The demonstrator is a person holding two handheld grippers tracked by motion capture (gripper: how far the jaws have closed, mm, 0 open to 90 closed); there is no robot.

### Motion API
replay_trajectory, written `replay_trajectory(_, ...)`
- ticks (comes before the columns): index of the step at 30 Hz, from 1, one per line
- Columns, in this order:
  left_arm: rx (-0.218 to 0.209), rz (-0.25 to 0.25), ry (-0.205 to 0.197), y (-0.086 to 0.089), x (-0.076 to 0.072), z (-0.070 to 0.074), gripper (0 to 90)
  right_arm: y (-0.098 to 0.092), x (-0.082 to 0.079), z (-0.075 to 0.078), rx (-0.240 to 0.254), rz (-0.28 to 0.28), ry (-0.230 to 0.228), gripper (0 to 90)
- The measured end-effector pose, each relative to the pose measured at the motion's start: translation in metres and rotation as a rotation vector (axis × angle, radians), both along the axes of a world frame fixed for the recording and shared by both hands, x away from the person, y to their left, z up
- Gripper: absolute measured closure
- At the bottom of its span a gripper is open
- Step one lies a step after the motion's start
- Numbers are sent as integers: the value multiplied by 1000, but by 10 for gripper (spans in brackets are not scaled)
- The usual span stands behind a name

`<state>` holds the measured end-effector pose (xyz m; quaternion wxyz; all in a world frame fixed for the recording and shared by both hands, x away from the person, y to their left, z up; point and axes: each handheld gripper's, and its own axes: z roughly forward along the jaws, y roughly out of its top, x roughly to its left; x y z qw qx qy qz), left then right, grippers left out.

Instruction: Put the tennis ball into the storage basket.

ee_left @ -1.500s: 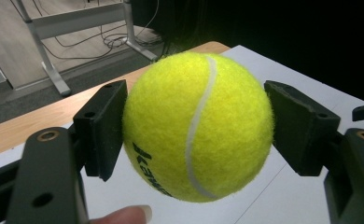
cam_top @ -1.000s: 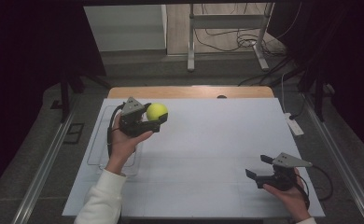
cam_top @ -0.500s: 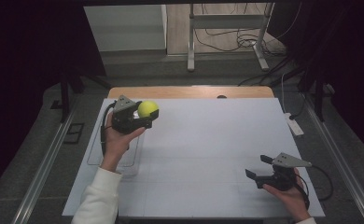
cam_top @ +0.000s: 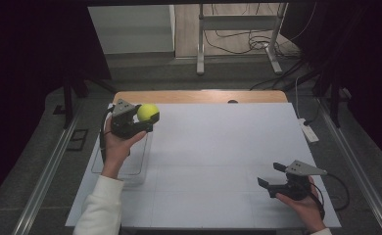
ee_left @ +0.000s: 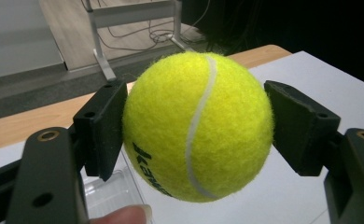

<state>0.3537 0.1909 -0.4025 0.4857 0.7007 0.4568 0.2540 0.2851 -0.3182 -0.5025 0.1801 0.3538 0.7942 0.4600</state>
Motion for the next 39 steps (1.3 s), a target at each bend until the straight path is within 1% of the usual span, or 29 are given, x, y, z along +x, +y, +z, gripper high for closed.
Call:
replay_trajectory(8, 1, 26, 7, 7, 2, -2, 264, 0, 0, 0, 0, 0, 0, 136)
replay_trajectory(10, 8, 41, 8, 10, 3, -3, 264, 0, 0, 0, 0, 1, 0, 136)
replay_trajectory(15, 5, 65, 16, 17, 5, -5, 264, 0, 0, 0, -2, 0, 0, 136)
replay_trajectory(25, -5, 82, 16, 25, 5, -5, 264, 0, 0, 0, -3, 0, 0, 136)
replay_trajectory(33, -6, 107, 16, 30, 6, -5, 264, 0, 0, 0, -2, 0, -1, 136)
replay_trajectory(39, -9, 128, 28, 37, 10, -8, 264, 0, 0, 1, -4, -2, -3, 136)
